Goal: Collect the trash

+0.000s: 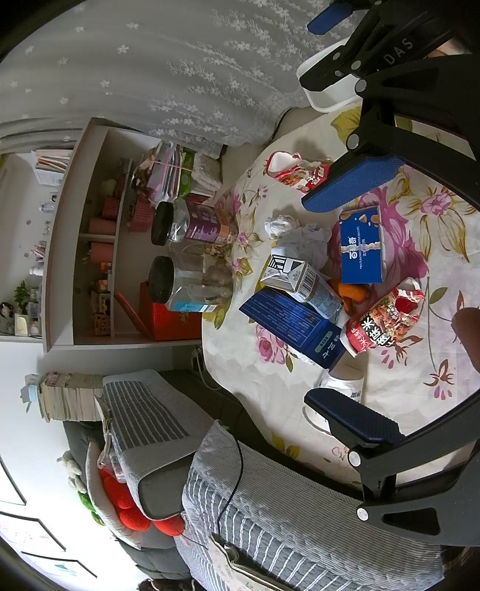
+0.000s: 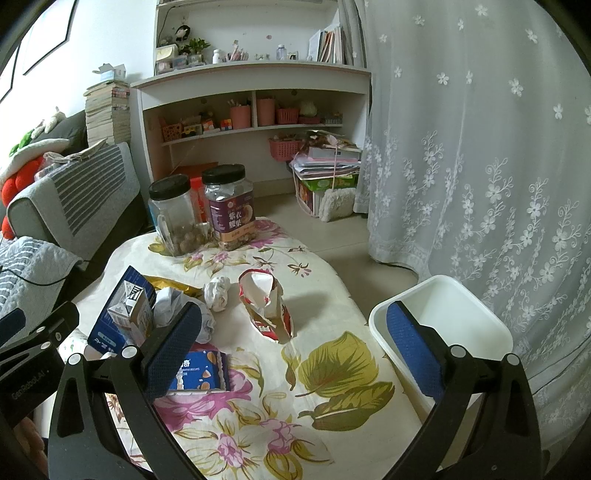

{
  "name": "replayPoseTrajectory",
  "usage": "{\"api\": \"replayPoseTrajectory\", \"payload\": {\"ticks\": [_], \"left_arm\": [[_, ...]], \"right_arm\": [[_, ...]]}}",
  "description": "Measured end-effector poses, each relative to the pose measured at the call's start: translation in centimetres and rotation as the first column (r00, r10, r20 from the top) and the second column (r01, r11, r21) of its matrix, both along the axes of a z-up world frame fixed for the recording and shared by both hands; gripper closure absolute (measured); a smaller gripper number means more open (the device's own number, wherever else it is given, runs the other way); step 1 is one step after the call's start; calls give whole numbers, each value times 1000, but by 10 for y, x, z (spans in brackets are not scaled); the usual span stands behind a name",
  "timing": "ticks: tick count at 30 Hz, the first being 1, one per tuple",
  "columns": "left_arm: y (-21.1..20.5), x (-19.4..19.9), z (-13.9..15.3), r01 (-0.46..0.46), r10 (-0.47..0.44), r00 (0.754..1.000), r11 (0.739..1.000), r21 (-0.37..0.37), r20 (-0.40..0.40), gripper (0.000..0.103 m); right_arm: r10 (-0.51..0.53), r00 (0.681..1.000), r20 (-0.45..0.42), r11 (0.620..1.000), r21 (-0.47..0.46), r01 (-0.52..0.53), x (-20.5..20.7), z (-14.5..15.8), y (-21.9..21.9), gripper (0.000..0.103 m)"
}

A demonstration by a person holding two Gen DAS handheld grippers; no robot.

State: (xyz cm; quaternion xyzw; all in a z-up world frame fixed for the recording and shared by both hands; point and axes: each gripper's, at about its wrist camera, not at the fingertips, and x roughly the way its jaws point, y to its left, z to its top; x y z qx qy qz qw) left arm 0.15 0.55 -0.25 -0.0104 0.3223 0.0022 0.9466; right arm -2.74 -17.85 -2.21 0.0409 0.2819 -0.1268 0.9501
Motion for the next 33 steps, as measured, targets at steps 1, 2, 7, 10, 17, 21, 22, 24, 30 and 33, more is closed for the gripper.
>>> {"api": "replayPoseTrajectory", "payload": {"ticks": [1,2,7,10,17,21,22,24,30,33], "left_arm": [[0,0,0,0,0,1000,1000,0,-1,10],[-1,0,0,-1,1,1000,1000,-1,-2,10],[1,0,-3,-2,2,1000,1000,-1,-3,10],[1,1,-2,-1,1,1000,1000,-1,-4,10],[2,1,-3,-1,1,1000,1000,-1,-7,10],[2,1,-3,-2,2,1000,1000,-2,-7,10],[1,1,-2,-1,1,1000,1000,-2,-8,10],[1,1,-2,-1,1,1000,1000,-1,-9,10],[2,1,-7,-2,2,1000,1000,-3,-10,10],[2,1,-7,-3,3,1000,1000,-2,-9,10]], "right_arm": [[0,1000,0,1000,0,0,0,0,0,7],[-1,1000,0,1000,0,1,0,0,0,7],[0,1000,-1,1000,0,0,0,-1,0,7],[0,1000,-2,1000,0,0,0,-1,0,7],[0,1000,-3,1000,0,0,1,-2,0,7],[0,1000,-4,1000,0,0,1,-2,0,7],[0,1000,-5,1000,0,0,1,-2,0,7],[0,1000,-5,1000,0,0,1,-2,0,7],[0,1000,-5,1000,0,0,1,-2,0,7],[-1,1000,-6,1000,1,1,1,-2,0,7]]}}
